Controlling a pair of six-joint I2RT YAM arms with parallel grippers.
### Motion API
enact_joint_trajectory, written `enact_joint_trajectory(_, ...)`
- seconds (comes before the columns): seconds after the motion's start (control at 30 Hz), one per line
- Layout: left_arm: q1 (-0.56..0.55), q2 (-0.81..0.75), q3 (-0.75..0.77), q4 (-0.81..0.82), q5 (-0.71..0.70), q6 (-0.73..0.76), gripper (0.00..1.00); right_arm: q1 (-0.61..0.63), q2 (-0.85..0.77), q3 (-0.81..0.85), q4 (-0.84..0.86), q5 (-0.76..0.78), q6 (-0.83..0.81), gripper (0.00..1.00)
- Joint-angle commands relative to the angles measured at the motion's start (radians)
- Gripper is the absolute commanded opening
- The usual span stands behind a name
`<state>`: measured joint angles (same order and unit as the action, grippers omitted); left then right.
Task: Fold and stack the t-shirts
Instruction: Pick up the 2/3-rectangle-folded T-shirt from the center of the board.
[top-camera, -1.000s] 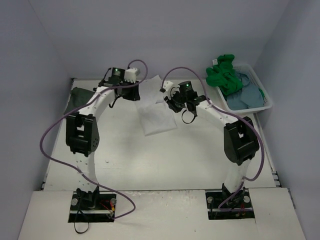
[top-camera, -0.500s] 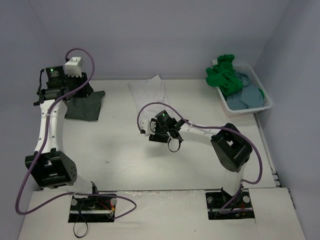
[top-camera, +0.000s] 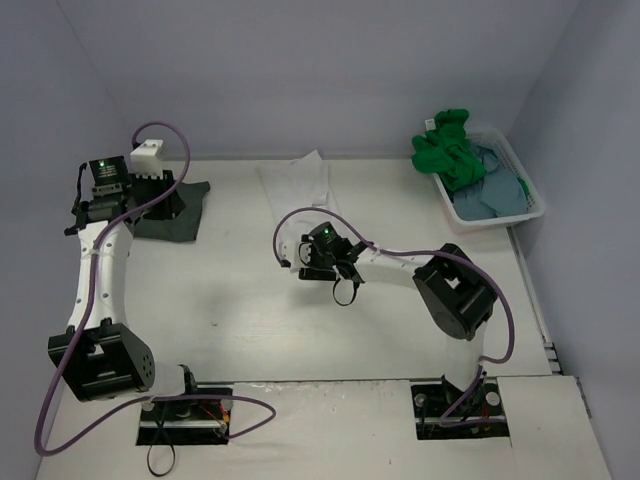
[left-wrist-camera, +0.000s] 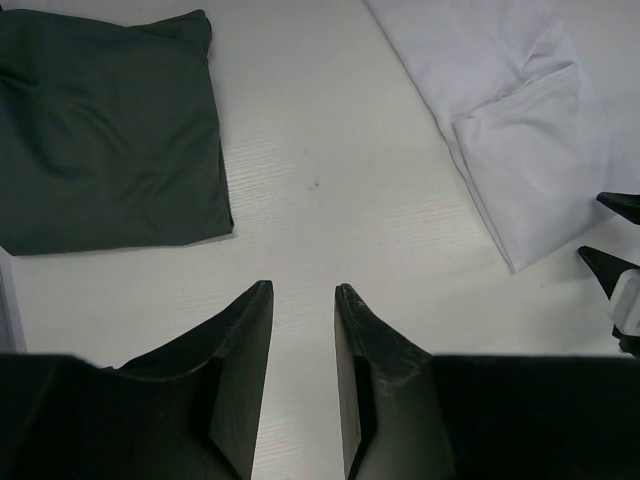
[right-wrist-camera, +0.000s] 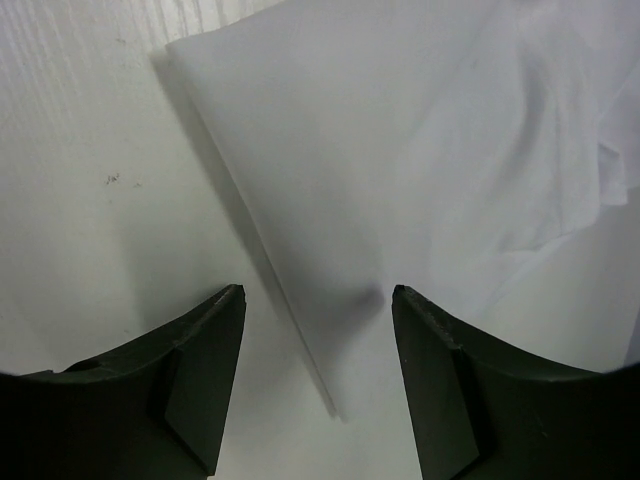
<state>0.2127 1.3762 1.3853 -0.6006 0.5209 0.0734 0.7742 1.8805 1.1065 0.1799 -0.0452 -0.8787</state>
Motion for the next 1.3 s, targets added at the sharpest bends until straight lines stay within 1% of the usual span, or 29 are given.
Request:
enact_joint_trajectory(0.0,0.008,-0.025,0.018,0.044,0.033,0.008,0.26,0.008,0.011,0.015,0.027,0.019,-0.013,0.57)
enact_joint_trajectory(0.2,0.019,0.004,0.023,0.061,0.059,-0.014,0.26,0.002,0.032,0.027,0.020,0.007,-0.023,0.57)
enact_joint_trajectory(0.5,0.033,0.040,-0.002,0.081,0.088,-0.020,0.26,-0.010,0.126,0.082,0.007,-0.012,-0.049,0.57)
enact_joint_trajectory(0.6,0.043,0.056,0.004,0.084,0.100,-0.026,0.26,-0.018,0.149,0.119,-0.028,-0.027,-0.055,0.55)
enact_joint_trajectory(0.63,0.044,0.060,0.006,0.085,0.111,-0.027,0.26,-0.021,0.166,0.133,-0.048,-0.036,-0.054,0.54)
enact_joint_trajectory(0.67,0.047,0.064,0.009,0.085,0.114,-0.030,0.26,-0.023,0.175,0.157,-0.081,-0.045,-0.052,0.47)
enact_joint_trajectory(0.73,0.047,0.076,0.014,0.087,0.123,-0.035,0.26,-0.026,0.187,0.174,-0.115,-0.059,-0.051,0.41)
enact_joint_trajectory(0.9,0.050,0.099,0.024,0.093,0.143,-0.053,0.26,-0.032,0.195,0.199,-0.175,-0.105,-0.040,0.36)
enact_joint_trajectory(1.0,0.051,0.103,0.021,0.096,0.156,-0.063,0.26,-0.041,0.204,0.210,-0.227,-0.127,-0.039,0.31)
enact_joint_trajectory(1.1,0.053,0.101,0.015,0.097,0.169,-0.075,0.26,-0.041,0.200,0.217,-0.276,-0.157,-0.032,0.18)
enact_joint_trajectory(1.13,0.051,0.100,0.014,0.096,0.174,-0.092,0.26,-0.041,0.194,0.214,-0.290,-0.165,-0.029,0.07)
enact_joint_trajectory(1.17,0.053,0.100,0.012,0.096,0.182,-0.098,0.26,-0.039,0.181,0.205,-0.299,-0.170,-0.022,0.00)
enact_joint_trajectory(1.2,0.053,0.100,0.008,0.093,0.186,-0.103,0.26,-0.036,0.148,0.193,-0.301,-0.188,-0.019,0.00)
enact_joint_trajectory(1.23,0.053,0.096,-0.002,0.091,0.206,-0.118,0.26,-0.026,0.073,0.141,-0.321,-0.199,-0.007,0.00)
enact_joint_trajectory(1.27,0.053,0.096,-0.003,0.091,0.206,-0.121,0.26,-0.021,0.072,0.132,-0.333,-0.200,-0.006,0.00)
